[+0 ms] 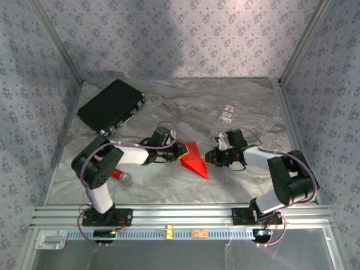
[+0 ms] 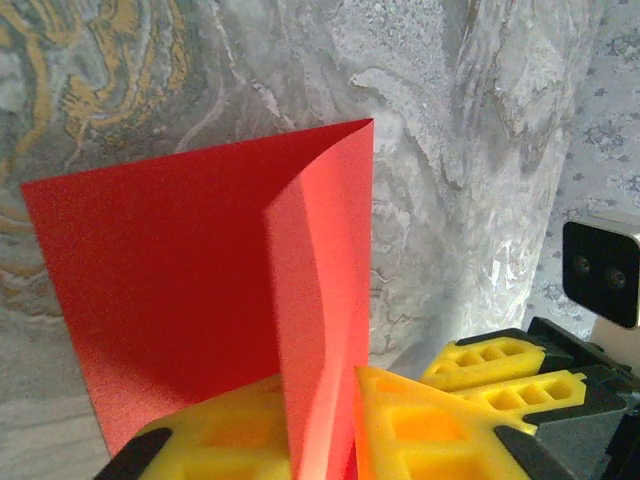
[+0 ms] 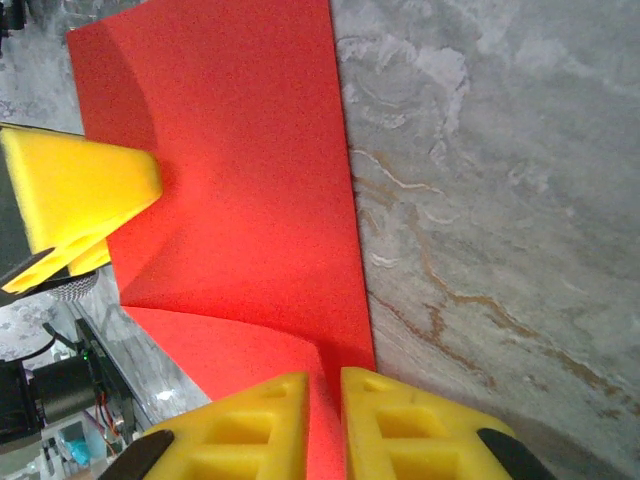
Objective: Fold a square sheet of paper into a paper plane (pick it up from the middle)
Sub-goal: Fourth fold the wing at the center of the table.
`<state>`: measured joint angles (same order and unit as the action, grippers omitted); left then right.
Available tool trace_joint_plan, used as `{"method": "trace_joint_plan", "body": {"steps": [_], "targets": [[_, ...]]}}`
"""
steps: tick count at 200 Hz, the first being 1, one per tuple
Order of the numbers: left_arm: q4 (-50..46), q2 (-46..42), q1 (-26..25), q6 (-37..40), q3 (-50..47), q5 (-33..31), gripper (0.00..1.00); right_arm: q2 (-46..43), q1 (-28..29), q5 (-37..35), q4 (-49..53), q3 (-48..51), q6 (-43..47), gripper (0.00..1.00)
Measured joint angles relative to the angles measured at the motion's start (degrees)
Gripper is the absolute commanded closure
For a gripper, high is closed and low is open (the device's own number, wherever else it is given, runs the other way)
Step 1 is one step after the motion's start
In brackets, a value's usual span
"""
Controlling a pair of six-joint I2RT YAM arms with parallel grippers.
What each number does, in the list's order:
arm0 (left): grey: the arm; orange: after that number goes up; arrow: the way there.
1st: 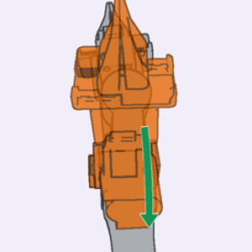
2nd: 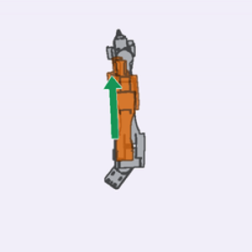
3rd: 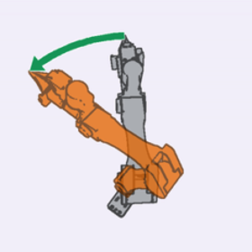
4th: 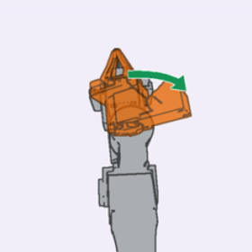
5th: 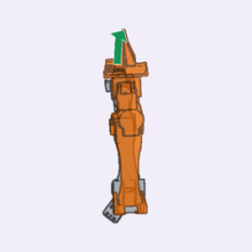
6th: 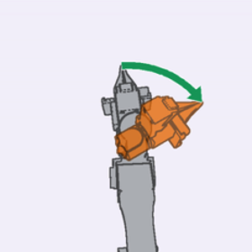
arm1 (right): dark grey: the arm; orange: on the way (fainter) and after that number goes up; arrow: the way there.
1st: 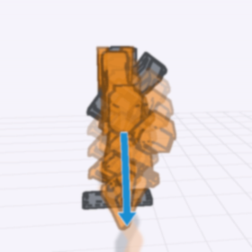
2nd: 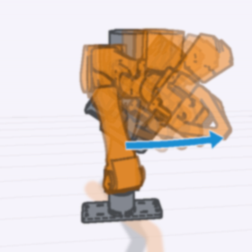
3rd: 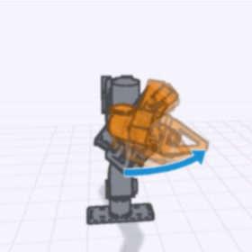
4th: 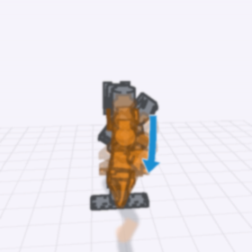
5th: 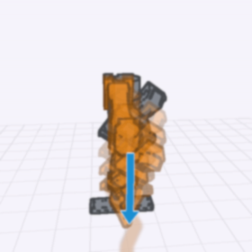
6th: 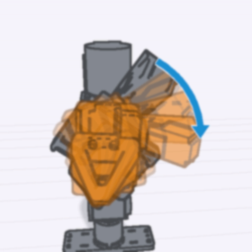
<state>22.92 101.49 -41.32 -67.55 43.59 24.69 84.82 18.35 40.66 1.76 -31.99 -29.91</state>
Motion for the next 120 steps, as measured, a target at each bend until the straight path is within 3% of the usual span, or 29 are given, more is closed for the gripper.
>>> {"method": "trace_joint_plan", "body": {"steps": [35,120], "targets": [[0.1,0.0,0.1,0.0,0.0,0.0,0.91,-3.4,0.3,-2.4,3.0,0.0,1.2,0.69],[-3.5,0.0,0.8,3.7,4.3,0.0,0.89,-8.1,3.2,-10.0,7.7,-0.1,1.9,0.64]]}}
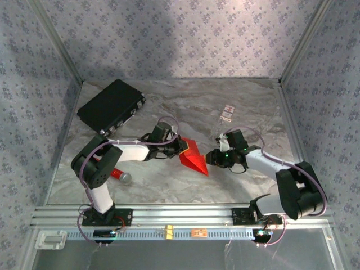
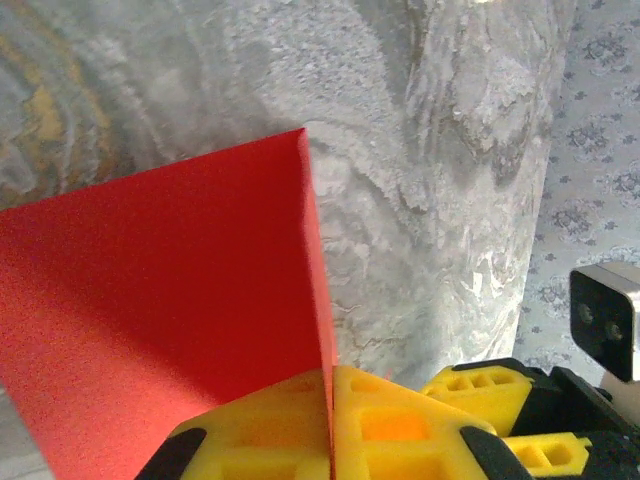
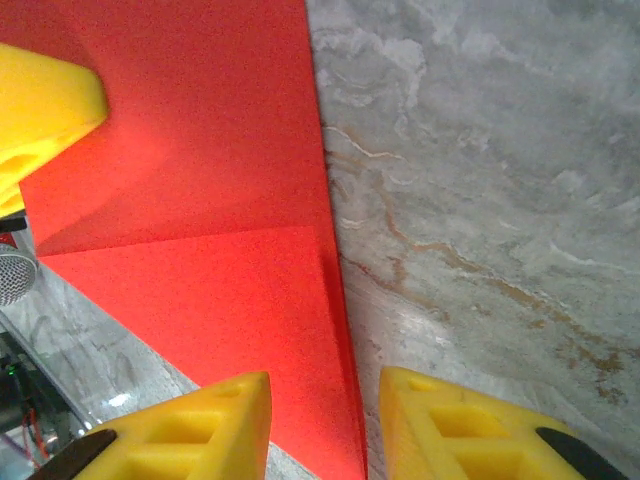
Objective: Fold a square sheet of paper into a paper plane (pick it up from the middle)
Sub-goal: Fourth fold the wing at the center of the table.
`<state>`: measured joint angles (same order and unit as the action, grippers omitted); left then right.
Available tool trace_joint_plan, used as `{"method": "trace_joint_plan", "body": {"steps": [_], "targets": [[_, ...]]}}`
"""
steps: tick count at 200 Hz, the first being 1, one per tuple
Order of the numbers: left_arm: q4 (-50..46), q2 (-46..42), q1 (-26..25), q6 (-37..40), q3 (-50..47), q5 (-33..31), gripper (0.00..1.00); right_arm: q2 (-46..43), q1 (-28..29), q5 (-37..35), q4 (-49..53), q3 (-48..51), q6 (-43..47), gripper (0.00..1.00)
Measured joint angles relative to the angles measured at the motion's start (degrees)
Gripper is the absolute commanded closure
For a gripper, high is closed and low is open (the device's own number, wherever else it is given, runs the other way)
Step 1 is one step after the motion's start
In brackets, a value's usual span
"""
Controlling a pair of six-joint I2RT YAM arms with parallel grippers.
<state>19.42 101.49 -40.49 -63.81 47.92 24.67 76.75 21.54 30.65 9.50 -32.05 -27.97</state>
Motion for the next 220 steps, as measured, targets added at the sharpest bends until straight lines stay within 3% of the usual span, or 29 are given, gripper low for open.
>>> {"method": "trace_joint_plan", "body": {"steps": [39,61,86,114,157,220], "targets": [[-1.4,0.0,0.0,1.2,1.0,0.2,0.77,-6.3,2.0,-5.3,0.4,0.2,0.9,0.63],[-1.6,0.0,0.0,1.2,1.0,0.6,0.75,-10.4,3.4,-7.8,-0.7,2.0,2.0,0.61],[-1.6,0.0,0.0,1.2,1.0,1.1,0.77,-14.8,7.4,-12.1,-3.0,5.4,4.8,0.58],[-1.3,0.0,0.0,0.5,1.0,1.6,0.83,-17.9,15.9,-19.7,-8.3,9.6,10.7,0.57],[-1.2,0.0,0.0,-0.2,1.0,1.7,0.86,-17.0,27.4,-33.5,-16.0,13.6,19.8,0.57],[-1.2,0.0,0.0,-0.4,1.0,1.7,0.87,-13.9,32.8,-45.0,-20.8,13.7,27.5,0.57]]}}
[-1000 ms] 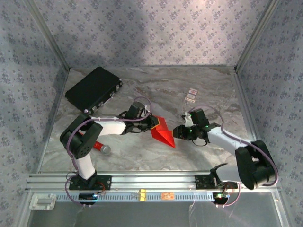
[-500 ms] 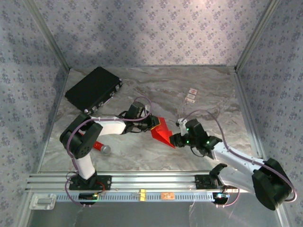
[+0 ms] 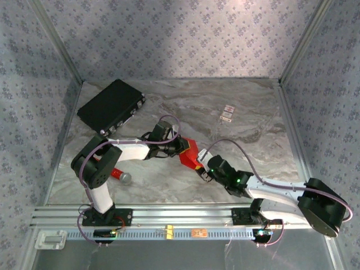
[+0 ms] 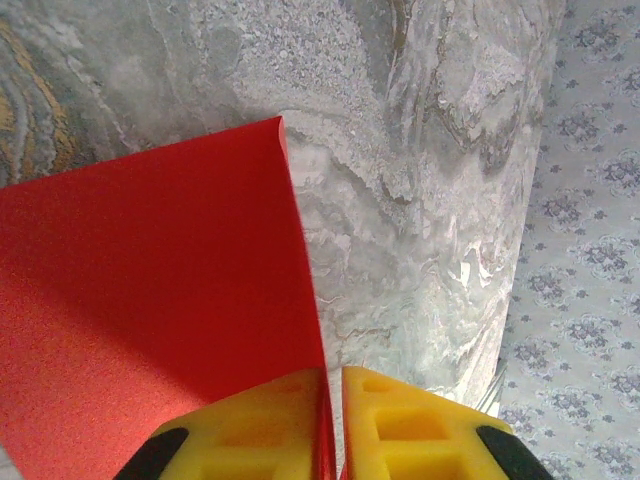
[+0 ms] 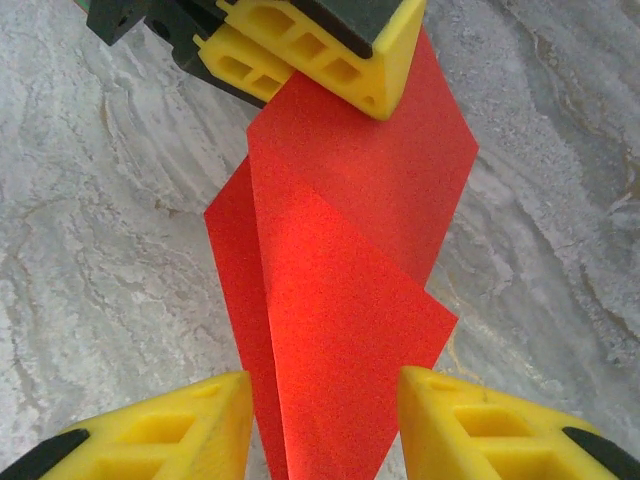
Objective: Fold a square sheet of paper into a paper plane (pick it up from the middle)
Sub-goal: Fourth fold the wing at the center of the table.
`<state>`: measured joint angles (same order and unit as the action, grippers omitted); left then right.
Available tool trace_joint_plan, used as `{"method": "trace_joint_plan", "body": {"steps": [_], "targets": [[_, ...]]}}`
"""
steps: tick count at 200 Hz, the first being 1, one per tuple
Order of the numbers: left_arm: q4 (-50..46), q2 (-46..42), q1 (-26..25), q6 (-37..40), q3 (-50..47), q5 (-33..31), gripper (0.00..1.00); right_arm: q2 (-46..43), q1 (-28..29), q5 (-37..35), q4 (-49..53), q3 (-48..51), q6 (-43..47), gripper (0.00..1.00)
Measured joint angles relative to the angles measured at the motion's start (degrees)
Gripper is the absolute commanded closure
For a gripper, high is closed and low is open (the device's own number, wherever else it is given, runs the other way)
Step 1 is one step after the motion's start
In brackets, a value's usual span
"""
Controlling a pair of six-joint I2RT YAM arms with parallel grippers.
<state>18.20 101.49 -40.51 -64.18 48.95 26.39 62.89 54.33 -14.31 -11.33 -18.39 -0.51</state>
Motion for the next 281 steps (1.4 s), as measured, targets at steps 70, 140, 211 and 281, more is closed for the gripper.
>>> {"method": "trace_joint_plan", "body": {"steps": [70,140,211,281], "targets": [[0.0,0.0,-0.1,-0.4,0.0,0.0,0.88,7.5,3.6,-5.1,-2.3,-0.3,2.1,0.57],[0.0,0.0,-0.1,-0.4,0.0,0.0,0.88,12.4,5.6,-11.0,-5.0,-1.0,2.8,0.62],[0.0,0.0,-0.1,-0.4,0.0,0.2,0.88,13.4,5.6,-11.8,-5.2,-1.0,1.4,0.73],[0.0,0.0,-0.1,-0.4,0.0,0.2,0.89,13.4,5.2,-11.3,-5.2,-1.0,1.4,0.76]]}}
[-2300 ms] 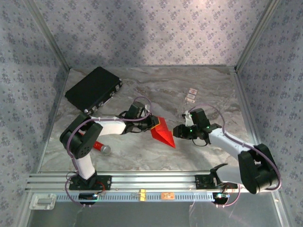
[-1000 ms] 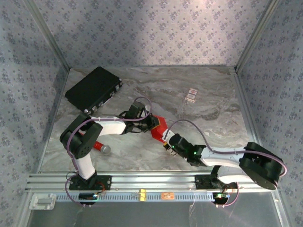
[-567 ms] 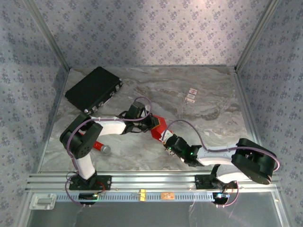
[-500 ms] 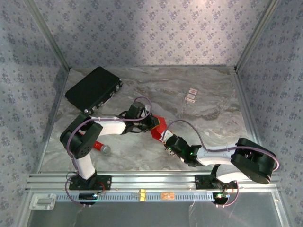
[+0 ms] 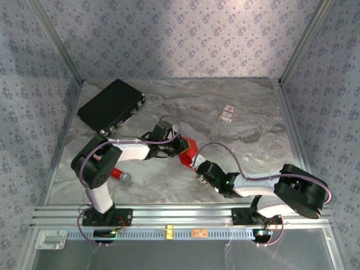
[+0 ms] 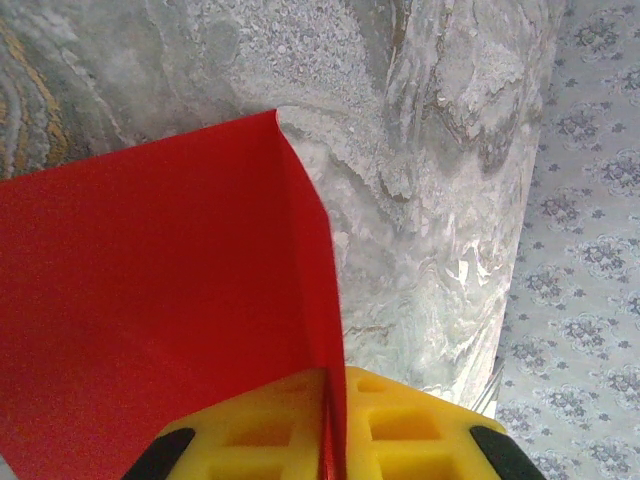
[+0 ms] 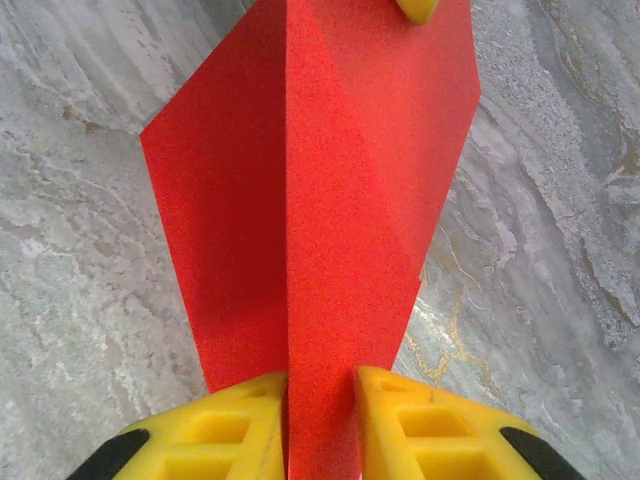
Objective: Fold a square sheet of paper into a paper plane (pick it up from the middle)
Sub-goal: Fourth fold the wing at the center of the table.
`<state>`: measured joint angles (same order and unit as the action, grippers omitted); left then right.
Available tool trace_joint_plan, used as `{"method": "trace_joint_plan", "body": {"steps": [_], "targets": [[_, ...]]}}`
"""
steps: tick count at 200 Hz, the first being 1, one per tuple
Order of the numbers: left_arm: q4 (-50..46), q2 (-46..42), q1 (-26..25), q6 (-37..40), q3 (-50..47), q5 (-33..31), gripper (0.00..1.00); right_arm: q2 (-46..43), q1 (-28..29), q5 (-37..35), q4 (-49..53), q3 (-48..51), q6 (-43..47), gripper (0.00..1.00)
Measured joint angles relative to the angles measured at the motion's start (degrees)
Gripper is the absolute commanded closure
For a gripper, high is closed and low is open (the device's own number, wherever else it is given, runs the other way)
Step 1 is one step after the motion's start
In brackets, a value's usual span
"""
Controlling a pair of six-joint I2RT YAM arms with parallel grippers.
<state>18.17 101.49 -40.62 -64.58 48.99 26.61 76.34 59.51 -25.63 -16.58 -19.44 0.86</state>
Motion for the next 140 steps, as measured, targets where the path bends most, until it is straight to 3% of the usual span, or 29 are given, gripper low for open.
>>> {"method": "trace_joint_plan", "body": {"steps": [106,140], "targets": [[0.0,0.0,0.0,0.0,0.0,0.0,0.89,-0.2,-0.6,1.0,0.0,0.0,-0.5,0.76],[0.0,0.0,0.0,0.0,0.0,0.0,0.89,-0.2,-0.8,1.0,0.0,0.0,-0.6,0.81]]}}
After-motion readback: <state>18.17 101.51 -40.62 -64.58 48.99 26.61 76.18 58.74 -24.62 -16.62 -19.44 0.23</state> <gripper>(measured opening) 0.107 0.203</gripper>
